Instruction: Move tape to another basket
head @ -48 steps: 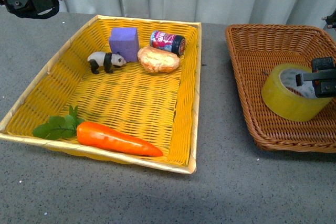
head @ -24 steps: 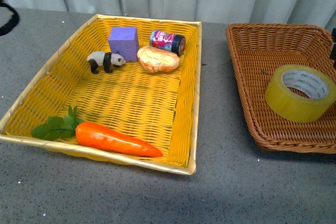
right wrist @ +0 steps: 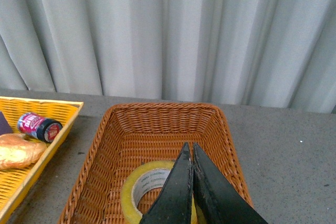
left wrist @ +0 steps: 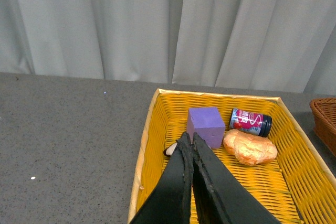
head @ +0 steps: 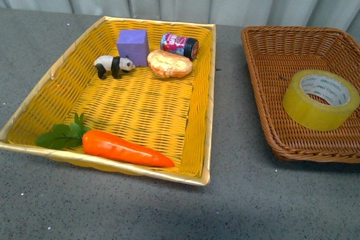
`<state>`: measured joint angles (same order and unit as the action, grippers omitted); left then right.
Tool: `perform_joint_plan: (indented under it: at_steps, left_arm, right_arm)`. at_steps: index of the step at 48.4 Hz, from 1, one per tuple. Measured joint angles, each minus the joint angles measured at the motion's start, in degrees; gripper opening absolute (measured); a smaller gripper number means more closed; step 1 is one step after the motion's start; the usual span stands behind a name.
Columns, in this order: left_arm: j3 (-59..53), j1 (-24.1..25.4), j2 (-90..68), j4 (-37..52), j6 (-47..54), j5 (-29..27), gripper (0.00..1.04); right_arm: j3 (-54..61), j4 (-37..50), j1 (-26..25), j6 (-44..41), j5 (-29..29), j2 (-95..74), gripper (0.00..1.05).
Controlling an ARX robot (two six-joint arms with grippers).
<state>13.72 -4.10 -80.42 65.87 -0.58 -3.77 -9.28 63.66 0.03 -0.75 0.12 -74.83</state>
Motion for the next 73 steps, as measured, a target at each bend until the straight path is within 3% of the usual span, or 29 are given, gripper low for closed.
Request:
perform_joint_plan:
  at_steps: [9,38,73]
  left_arm:
    - [-5.5,4.0,9.7,-4.1,0.2,3.3,0.04]
    - [-12.5,4.0,35.5,-22.8,0.2,3.8,0.04]
    - [-12.5,4.0,61.3,-46.6,0.2,3.8,0.04]
  right_arm:
    - [4.1,-6.3,0.0,0.1,0.0,11.2,0.01]
    - [8.8,-26.5,0.0,0.2,0.0,36.5,0.01]
    - [9.0,-47.7,0.0,0.2,-0.1,59.0,0.01]
